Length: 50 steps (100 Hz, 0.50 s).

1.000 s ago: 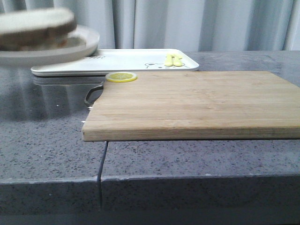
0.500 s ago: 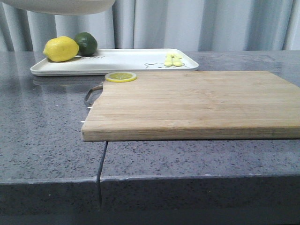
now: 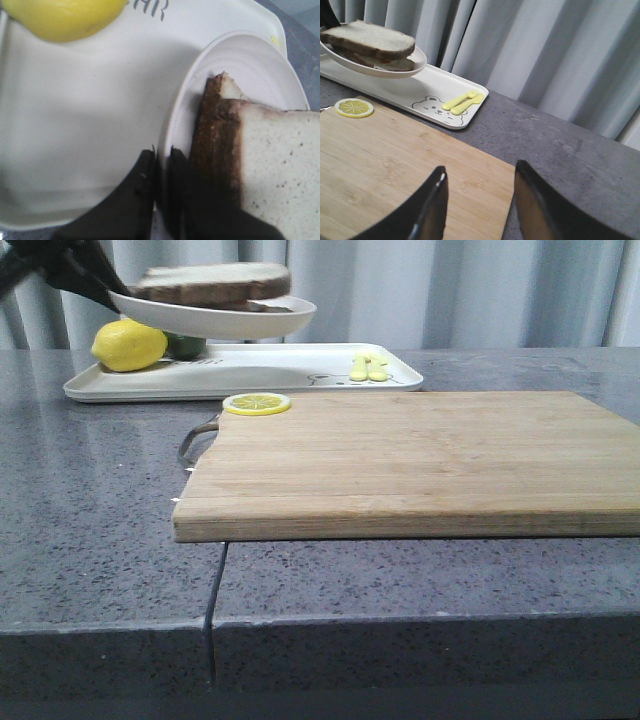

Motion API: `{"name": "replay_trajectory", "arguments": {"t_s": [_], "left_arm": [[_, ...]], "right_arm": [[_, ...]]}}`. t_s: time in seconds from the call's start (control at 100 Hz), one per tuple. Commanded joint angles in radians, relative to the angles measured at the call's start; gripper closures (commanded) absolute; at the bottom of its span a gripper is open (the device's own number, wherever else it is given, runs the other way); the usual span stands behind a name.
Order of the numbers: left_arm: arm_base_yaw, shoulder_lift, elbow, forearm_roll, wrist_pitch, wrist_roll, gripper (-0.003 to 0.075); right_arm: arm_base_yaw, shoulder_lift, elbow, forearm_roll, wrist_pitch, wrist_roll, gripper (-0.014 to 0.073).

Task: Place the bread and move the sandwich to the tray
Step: 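Lift the sandwich plate and carry it over the tray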

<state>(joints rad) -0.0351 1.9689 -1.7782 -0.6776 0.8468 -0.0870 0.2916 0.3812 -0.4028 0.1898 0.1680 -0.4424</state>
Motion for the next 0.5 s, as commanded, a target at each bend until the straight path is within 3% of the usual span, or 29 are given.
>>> {"name": "replay_trajectory", "arguments": {"t_s": [0.0, 0.2, 0.49], "left_arm": [[-0.006, -0.007, -0.11, -0.092, -0.023, -0.008, 0.0739], [-0.006, 0.108, -0.26, -0.096, 0.024, -0.008, 0.0739], [-0.006, 0.185, -0.328, -0.096, 0.021, -0.008, 0.0739]], "right_arm": [[-0.008, 0.001, -0.028, 0.002, -0.071, 0.0, 0.0258], [-0.008, 0.001, -0.028, 0.002, -0.071, 0.0, 0.0258], [-0.008, 0.001, -0.028, 0.002, -0.071, 0.0, 0.0258]]}}
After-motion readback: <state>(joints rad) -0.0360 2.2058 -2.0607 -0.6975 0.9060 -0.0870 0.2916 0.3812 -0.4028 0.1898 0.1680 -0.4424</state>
